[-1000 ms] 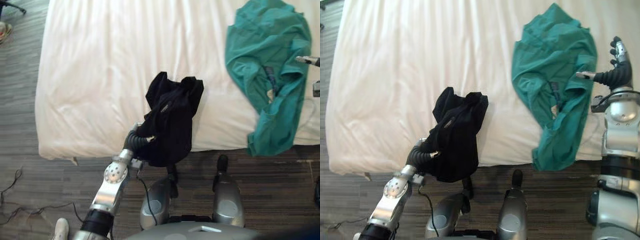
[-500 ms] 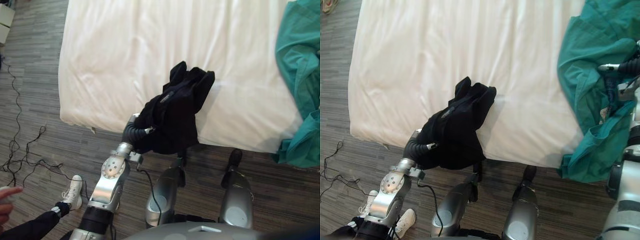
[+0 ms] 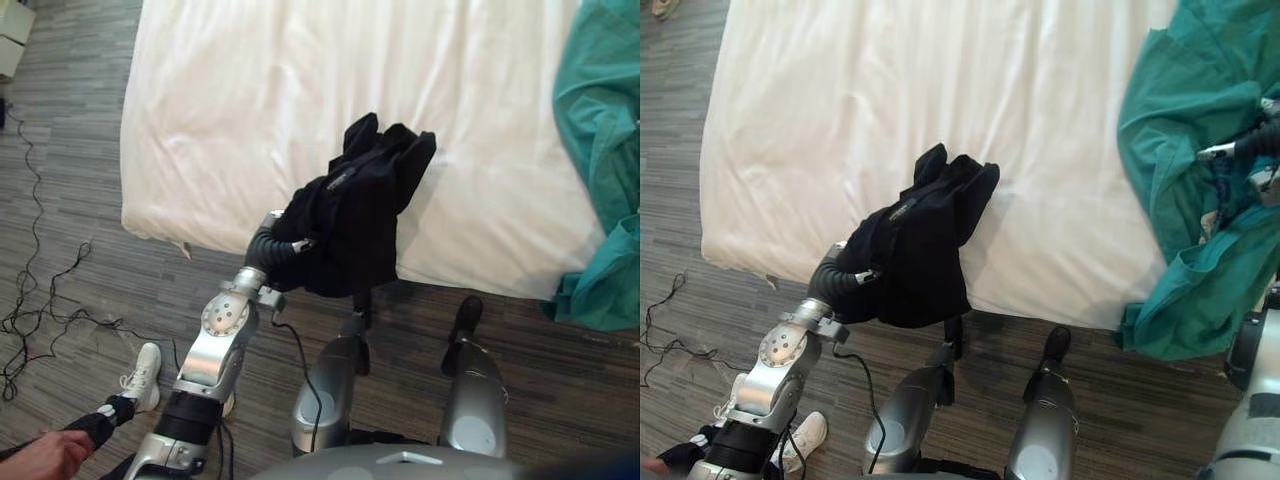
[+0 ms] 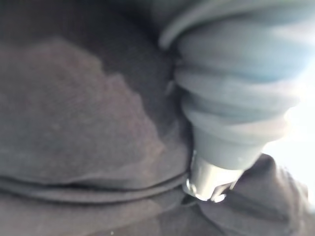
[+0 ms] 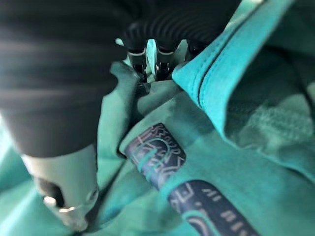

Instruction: Tidy the bed and pick cloth on bed and put in laundry

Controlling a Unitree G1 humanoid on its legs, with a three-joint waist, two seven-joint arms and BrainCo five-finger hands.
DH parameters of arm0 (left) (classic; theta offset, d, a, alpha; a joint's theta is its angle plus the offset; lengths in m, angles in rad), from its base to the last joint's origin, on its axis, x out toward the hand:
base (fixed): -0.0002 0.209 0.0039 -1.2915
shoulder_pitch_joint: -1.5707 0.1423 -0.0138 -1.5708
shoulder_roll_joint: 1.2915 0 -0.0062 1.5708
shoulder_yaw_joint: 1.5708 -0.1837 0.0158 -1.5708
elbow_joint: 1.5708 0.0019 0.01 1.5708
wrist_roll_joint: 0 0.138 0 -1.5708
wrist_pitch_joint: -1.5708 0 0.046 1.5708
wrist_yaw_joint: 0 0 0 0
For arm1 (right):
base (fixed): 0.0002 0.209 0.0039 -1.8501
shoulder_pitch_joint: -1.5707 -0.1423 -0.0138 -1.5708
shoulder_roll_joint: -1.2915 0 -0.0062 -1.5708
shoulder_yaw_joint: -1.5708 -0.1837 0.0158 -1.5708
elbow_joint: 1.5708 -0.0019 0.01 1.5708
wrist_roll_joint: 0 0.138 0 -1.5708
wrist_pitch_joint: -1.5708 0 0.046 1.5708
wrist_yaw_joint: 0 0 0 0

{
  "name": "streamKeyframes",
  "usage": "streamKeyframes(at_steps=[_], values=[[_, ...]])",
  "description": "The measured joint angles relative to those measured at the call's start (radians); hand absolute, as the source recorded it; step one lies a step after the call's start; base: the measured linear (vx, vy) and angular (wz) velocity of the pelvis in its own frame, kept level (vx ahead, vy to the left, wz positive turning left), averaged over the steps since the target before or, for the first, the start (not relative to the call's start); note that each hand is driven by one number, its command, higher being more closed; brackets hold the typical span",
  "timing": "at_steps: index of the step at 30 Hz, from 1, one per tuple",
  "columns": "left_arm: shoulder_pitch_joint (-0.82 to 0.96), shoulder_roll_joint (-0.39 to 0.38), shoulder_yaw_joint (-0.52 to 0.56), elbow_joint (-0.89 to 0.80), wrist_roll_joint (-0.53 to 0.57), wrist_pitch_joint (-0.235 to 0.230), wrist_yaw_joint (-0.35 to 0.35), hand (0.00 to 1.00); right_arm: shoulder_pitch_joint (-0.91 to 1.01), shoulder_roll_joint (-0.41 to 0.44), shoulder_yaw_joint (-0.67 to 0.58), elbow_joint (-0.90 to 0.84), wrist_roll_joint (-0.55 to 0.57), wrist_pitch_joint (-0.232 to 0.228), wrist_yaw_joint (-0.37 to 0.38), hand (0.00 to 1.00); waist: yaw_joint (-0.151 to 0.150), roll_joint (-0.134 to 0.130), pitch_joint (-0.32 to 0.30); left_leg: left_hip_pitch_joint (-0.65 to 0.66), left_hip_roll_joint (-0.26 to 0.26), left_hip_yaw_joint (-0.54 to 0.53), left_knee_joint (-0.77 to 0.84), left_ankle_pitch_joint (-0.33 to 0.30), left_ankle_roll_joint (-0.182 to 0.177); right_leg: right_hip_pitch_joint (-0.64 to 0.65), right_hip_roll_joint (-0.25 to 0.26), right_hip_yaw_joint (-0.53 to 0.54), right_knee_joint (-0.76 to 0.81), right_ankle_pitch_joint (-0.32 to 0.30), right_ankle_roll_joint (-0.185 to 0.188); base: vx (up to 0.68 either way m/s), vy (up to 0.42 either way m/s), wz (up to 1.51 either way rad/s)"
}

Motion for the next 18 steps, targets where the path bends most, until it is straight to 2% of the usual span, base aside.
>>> streamKeyframes(at_steps=[4,8,12,16,18], values=[[-0.005,0.000,-0.003,0.045,0.002,-0.005,0.005,1.00,0.006,0.036,0.000,0.000,-0.142,-0.020,0.001,1.00,0.003,-0.001,-0.030,0.002,0.005,-0.001,-0.006,0.005,-0.007,0.000,0.004,-0.002,0.000,0.000,0.000,0.00,0.000,0.00],[0.000,-0.005,-0.020,0.063,0.004,-0.028,0.036,1.00,0.040,0.064,-0.006,-0.001,-0.136,-0.019,-0.049,1.00,0.004,-0.002,-0.051,0.012,0.008,-0.001,-0.022,0.012,-0.010,0.002,0.007,-0.002,0.000,0.000,0.000,0.00,-0.003,-0.01],[0.018,-0.032,-0.032,0.063,0.019,-0.063,0.076,1.00,0.113,0.129,-0.072,-0.003,-0.003,-0.023,-0.198,1.00,-0.001,-0.007,-0.062,0.026,0.010,0.001,-0.023,0.012,-0.010,0.011,0.008,-0.002,0.000,-0.001,-0.001,0.02,-0.006,-0.03],[0.041,-0.073,-0.046,0.063,0.050,-0.090,0.116,1.00,0.193,0.192,-0.145,-0.003,0.173,-0.085,-0.316,1.00,-0.013,-0.015,-0.066,0.039,0.010,0.002,-0.024,0.012,-0.010,0.022,0.008,-0.002,0.004,-0.006,-0.007,0.00,0.000,0.00],[0.067,-0.098,-0.049,0.063,0.051,-0.091,0.139,1.00,0.249,0.241,-0.180,-0.006,0.317,-0.140,-0.369,1.00,-0.027,-0.020,-0.067,0.054,0.010,0.003,-0.028,0.012,-0.011,0.035,0.008,-0.002,0.006,-0.011,-0.005,0.01,-0.004,-0.04]])
